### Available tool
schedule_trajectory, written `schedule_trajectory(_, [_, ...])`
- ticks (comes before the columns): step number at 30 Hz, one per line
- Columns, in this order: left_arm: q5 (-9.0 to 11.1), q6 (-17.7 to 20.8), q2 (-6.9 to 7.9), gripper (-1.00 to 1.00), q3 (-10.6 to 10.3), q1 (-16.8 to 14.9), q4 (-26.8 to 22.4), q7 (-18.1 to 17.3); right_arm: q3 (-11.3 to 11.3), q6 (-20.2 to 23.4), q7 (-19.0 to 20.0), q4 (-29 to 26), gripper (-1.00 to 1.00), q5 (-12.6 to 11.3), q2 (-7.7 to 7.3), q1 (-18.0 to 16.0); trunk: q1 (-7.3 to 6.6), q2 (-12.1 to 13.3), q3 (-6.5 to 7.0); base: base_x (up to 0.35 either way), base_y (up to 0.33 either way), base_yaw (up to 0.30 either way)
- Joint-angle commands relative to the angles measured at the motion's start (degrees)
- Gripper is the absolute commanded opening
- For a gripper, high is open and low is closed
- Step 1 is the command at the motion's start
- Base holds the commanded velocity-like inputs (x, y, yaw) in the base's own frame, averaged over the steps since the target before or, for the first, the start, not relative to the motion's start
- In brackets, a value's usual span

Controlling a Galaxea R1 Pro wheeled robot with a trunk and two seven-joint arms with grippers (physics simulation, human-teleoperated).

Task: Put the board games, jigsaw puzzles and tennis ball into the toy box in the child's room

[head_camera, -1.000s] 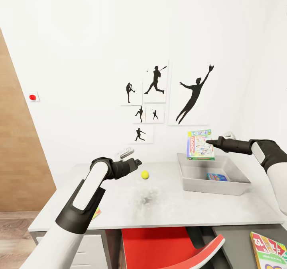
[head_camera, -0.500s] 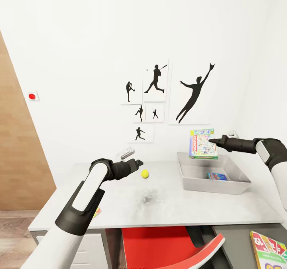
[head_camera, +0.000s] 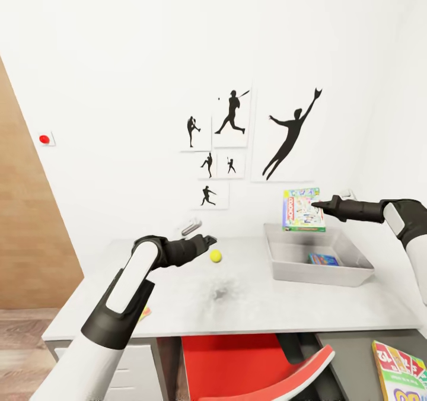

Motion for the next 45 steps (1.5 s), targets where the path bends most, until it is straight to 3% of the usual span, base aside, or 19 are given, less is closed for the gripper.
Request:
schedule_trajectory(1, [1.4, 0.0, -0.01, 1.00, 0.2, -0.1, -0.1, 0.0, -0.1, 0.8, -0.1, 0.0, -1.00, -0.2, -0.01, -0.4, 0.02, -0.1, -0.13, 0.000, 0.000, 0.000])
schedule_trajectory(6, [4.5, 0.0, 0.21, 1.00, 0.8, 0.1, -0.3, -2.0, -0.1, 1.6, -0.1, 0.0, -1.00, 1.7, 0.06, -1.7, 0.02, -0.1, -0.59, 0.000, 0.000, 0.000])
schedule_trajectory(15, [6.6, 0.1, 0.59, 1.00, 2.6, 0.7, -0.5, -3.2, -0.1, 3.5, 0.0, -0.1, -1.00, 6.8, 0.50, -2.6, 0.02, -0.1, -1.44, 0.000, 0.000, 0.000])
schedule_trajectory(33, [7.1, 0.6, 1.03, 1.00, 3.5, 3.0, -0.4, -3.4, -0.1, 3.2, 0.1, -0.3, -1.00, 8.8, 0.46, -3.2, 0.02, -0.1, -3.14, 0.000, 0.000, 0.000])
schedule_trajectory(45, [7.1, 1.2, 1.51, 1.00, 4.1, 4.1, -0.5, -3.3, 0.0, 3.0, 0.1, -0.4, -1.00, 10.2, 0.55, -5.5, 0.02, -0.1, -4.27, 0.000, 0.000, 0.000])
